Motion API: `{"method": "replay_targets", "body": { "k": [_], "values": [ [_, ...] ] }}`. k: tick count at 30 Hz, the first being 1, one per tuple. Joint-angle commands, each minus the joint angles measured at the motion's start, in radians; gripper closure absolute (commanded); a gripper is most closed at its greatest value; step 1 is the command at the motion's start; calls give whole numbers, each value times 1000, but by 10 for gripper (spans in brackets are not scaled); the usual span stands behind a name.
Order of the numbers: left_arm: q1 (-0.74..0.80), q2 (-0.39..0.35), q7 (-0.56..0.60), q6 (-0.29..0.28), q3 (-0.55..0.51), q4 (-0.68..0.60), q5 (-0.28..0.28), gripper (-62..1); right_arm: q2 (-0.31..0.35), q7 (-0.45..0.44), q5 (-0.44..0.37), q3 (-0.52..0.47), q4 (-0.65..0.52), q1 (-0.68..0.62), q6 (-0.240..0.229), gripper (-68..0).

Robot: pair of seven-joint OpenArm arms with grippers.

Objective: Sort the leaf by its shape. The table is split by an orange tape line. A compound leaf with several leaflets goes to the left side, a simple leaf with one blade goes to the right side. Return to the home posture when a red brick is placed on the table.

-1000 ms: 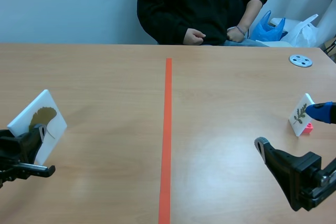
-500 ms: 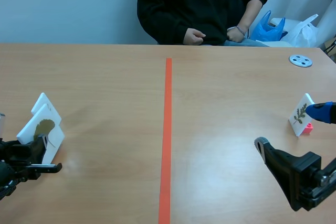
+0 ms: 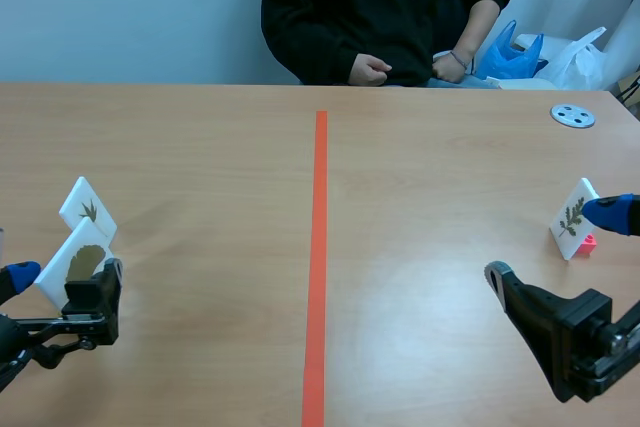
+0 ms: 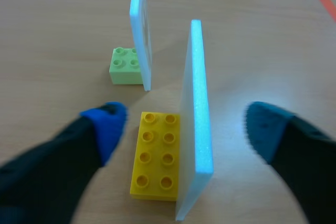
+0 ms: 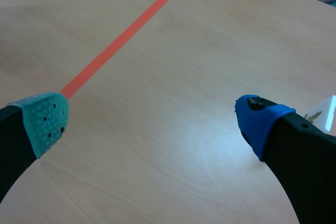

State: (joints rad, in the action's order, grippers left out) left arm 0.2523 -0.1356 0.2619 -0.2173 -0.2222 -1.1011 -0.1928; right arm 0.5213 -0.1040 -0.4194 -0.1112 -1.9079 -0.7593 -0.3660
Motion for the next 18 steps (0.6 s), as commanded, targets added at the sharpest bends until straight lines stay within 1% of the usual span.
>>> {"method": "replay_targets", "body": {
  "k": [1,3,5,7,10,14,17,18],
  "values": [
    [2,-2,15,-3,-3,-31,-13,-623,2,-11,-8,-12,-13,14,3,-679],
    [5,-5,13,-3,-3,-50,-48,-623,2,-11,-8,-12,-13,14,3,-679],
    [14,-15,8,-14,-3,-87,-85,-623,2,-11,-7,-12,-13,14,3,-679],
    [35,-24,3,-18,-4,-151,-96,-623,2,-11,-7,-12,-13,14,3,-679],
    [84,-41,-9,-29,-5,-270,-96,-623,2,-11,-7,-13,-13,14,3,-679],
    [166,-61,-83,-95,-5,-446,-97,-623,2,-11,-7,-13,-13,14,3,-679],
    [233,-72,-134,-171,-4,-563,-97,-623,2,-11,-7,-13,-13,14,4,-679],
    [254,-74,-151,-204,-4,-598,-100,-623,2,-11,-7,-13,-13,14,4,-679]
  ]
}}
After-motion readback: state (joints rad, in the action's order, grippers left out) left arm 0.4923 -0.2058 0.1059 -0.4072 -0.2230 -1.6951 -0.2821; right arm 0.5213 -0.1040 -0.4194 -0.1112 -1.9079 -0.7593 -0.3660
